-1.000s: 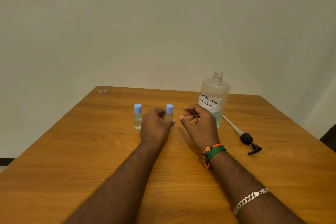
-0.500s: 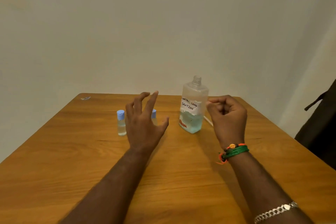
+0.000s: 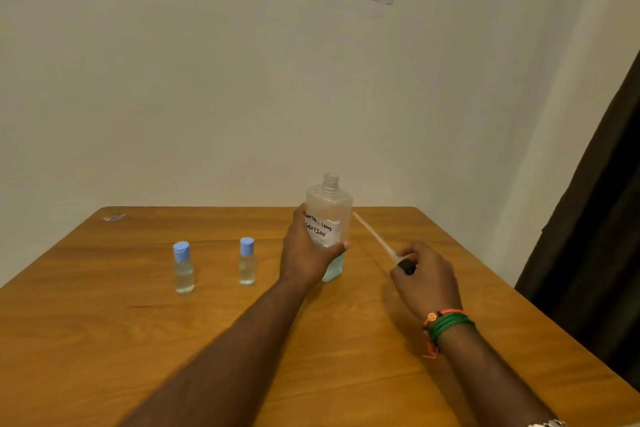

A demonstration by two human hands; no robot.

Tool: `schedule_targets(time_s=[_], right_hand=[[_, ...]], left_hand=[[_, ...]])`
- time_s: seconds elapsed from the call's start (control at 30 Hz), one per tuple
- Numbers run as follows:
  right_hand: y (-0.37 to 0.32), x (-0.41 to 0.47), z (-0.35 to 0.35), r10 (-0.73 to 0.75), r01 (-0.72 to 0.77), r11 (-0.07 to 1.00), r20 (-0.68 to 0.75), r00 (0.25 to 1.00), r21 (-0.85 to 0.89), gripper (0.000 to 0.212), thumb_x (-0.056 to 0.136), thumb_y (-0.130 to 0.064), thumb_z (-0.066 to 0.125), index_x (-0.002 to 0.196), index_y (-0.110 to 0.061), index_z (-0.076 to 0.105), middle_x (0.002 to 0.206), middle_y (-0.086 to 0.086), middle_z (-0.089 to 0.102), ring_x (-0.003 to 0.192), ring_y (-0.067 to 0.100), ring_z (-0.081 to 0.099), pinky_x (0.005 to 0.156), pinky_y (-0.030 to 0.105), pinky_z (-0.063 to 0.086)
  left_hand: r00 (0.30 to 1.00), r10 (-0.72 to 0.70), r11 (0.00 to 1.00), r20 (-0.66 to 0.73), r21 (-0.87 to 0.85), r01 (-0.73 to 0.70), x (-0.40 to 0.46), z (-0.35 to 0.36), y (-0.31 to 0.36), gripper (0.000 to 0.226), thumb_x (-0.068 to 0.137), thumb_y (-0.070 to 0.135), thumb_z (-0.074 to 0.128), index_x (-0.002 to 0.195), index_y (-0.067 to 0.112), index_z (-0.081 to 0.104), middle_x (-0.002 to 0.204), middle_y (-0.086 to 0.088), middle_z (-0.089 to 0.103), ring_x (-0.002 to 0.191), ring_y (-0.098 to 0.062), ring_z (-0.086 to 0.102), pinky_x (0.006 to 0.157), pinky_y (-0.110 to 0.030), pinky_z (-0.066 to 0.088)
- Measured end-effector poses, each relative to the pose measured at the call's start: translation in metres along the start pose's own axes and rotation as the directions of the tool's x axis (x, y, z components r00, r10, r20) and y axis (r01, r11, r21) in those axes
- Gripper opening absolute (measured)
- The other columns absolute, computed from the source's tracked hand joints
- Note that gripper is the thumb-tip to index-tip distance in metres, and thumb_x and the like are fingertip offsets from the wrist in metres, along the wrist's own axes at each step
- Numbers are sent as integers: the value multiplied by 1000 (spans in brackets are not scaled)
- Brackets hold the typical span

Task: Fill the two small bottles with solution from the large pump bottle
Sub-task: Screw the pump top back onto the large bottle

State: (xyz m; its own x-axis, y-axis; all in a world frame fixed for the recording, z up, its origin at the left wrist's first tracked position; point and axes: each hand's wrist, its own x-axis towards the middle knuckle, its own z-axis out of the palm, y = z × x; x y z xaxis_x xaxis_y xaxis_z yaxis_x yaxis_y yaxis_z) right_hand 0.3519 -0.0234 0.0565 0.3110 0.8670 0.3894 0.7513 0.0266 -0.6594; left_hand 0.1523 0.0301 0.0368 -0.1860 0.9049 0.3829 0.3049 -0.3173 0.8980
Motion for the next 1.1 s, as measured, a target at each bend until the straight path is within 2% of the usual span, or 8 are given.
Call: schedule_targets(time_s=[0.13, 0.23, 0.3, 0.5, 0.63, 0.77, 0.97, 1.1], right_hand=[[-22, 7, -43, 12, 120, 894, -290, 957, 432, 22, 78, -11, 77, 95, -23, 68, 93, -1, 69, 77, -1, 63, 58, 9, 45], [-51, 6, -68, 80, 141, 690, -269, 960, 710, 25, 79, -12, 81, 101, -20, 72, 97, 3, 69, 75, 16, 65, 62, 29, 55], [-69, 2, -79, 32, 129, 669, -202, 979, 732, 23, 79, -13, 82, 99, -20, 74, 95, 4, 70, 71, 17, 64, 60, 31, 56], [-106, -12, -93, -173, 178, 875, -54, 984, 450, 22, 79, -27, 82, 99, -31, 76, 95, -8, 71, 88, 19, 68, 82, 47, 60], [-117, -12, -100, -141, 170, 838, -96, 985, 519, 35, 79, -27, 83, 105, -31, 60, 101, 4, 69, 81, 26, 70, 72, 46, 61], [-121, -6, -96, -61, 10, 627, 37, 997, 779, 14, 89, -12, 74, 100, -18, 69, 94, 10, 71, 74, 19, 69, 65, 31, 57], [-116, 0, -88, -21, -379, 247, 396, 918, 892, 19, 99, -13, 56, 112, -6, 68, 110, 23, 67, 91, 26, 75, 83, 32, 61], [-112, -2, -83, -116, -442, 86, 450, 886, 893, 31, 87, -14, 62, 115, -2, 63, 116, 24, 58, 105, 40, 71, 97, 40, 56]], left_hand=[[996, 67, 997, -51, -23, -69, -13, -3, -2, 94, 67, 29, 101, 144, 29, 46, 135, 6, 65, 125, -18, 63, 101, -39, 56], [992, 103, 993, -72, -51, -107, -31, -5, -5, 93, 64, 37, 102, 139, 41, 46, 132, 12, 66, 121, -12, 64, 100, -43, 59], [991, 100, 989, -86, -99, -108, -45, -7, -6, 94, 60, 46, 101, 137, 47, 47, 133, 17, 66, 122, -9, 64, 100, -45, 59], [988, 139, 989, -70, -31, -141, -63, -18, -14, 115, 58, 55, 100, 152, 52, 35, 149, 27, 51, 136, 5, 50, 109, -25, 49], [994, 100, 993, -54, -64, -103, -65, -23, -15, 116, 59, 48, 102, 152, 53, 34, 148, 28, 52, 133, 13, 47, 105, -19, 49], [990, 131, 991, -52, -25, -132, -68, -23, -13, 104, 64, 46, 100, 137, 74, 31, 135, 47, 50, 127, 25, 44, 94, -4, 45], [988, 143, 988, -56, -47, -146, -67, -22, -16, 104, 65, 45, 100, 147, 54, 37, 140, 34, 53, 129, 18, 47, 101, -12, 45], [988, 143, 988, -58, -49, -146, -66, -22, -17, 104, 65, 44, 100, 151, 44, 41, 145, 25, 55, 133, 5, 52, 107, -24, 50]])
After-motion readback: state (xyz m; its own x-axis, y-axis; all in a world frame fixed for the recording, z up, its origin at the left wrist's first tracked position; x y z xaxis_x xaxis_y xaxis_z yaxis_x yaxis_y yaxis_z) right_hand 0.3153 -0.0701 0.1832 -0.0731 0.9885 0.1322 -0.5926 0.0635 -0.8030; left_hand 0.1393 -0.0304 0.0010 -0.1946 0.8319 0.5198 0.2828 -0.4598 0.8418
